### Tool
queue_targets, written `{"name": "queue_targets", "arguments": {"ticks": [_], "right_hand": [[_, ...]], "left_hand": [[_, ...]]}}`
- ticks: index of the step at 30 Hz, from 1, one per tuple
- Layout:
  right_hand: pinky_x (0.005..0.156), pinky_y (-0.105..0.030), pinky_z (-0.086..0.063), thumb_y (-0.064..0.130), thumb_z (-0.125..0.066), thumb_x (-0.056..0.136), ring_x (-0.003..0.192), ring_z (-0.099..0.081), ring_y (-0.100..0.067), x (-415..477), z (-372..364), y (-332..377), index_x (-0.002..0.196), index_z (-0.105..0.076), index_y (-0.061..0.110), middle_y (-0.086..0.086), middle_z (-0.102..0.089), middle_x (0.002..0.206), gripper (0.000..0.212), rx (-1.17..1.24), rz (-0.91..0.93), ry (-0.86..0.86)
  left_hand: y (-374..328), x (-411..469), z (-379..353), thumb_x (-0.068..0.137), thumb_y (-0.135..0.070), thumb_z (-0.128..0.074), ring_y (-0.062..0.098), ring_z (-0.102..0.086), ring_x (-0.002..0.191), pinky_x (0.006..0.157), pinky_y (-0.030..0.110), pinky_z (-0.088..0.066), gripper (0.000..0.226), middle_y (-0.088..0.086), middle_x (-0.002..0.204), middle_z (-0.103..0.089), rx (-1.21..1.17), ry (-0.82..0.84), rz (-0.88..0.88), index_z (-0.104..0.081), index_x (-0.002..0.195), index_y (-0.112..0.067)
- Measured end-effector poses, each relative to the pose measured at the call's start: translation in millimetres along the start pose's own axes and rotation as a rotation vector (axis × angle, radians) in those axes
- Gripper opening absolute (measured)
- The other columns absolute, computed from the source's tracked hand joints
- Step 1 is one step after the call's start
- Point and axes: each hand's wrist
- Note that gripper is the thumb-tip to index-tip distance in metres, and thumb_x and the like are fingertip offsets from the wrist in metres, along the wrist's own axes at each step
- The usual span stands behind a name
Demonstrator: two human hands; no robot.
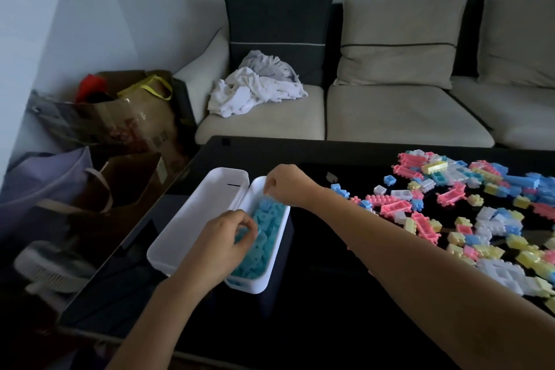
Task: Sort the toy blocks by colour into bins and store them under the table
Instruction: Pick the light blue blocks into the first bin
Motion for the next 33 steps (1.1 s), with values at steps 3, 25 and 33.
{"name": "queue_targets", "arguments": {"ticks": [3, 25, 33], "right_hand": [[0.085, -0.031, -0.049, 0.010, -0.051, 0.089, 0.105, -0.059, -0.024, 9.5, -11.7, -1.9, 0.112, -0.067, 0.012, -0.005, -0.063, 0.114, 0.028, -0.313, 0.130, 0.081], [0.064, -0.014, -0.053, 0.022, -0.066, 0.086, 0.064, -0.063, -0.007, -56.2, 32.4, -64.9, 0.099, -0.070, 0.009, -0.001, -0.068, 0.079, 0.019, 0.691, -0.091, -0.042], [0.072, -0.014, -0.049, 0.005, -0.073, 0.078, 0.085, -0.066, -0.015, -117.9, 68.1, -153.0, 0.093, -0.064, 0.018, 0.000, -0.068, 0.091, 0.022, 0.447, -0.171, -0.067]], "left_hand": [[1.8, -0.2, 1.1, 0.085, -0.023, -0.067, 0.006, -0.062, 0.096, 0.085, 0.027, -0.053, 0.017, -0.011, 0.096, -0.066, 0.034, 0.047, -0.003, -0.056, 0.080, -0.035], [-9.8, -2.6, -15.2, 0.089, -0.029, -0.061, 0.014, -0.059, 0.098, 0.079, 0.020, -0.044, 0.014, -0.005, 0.106, -0.060, 0.269, -0.082, -0.017, -0.061, 0.100, -0.019], [-61.2, -4.6, -60.5, 0.088, -0.019, -0.062, -0.004, -0.052, 0.092, 0.083, 0.014, -0.042, 0.010, -0.015, 0.102, -0.056, 0.041, -0.074, -0.325, -0.062, 0.098, -0.020]]}}
Point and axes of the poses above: each hand's wrist, its own x-axis towards the middle knuckle, its own z-axis out of the back of the hand, y = z × x
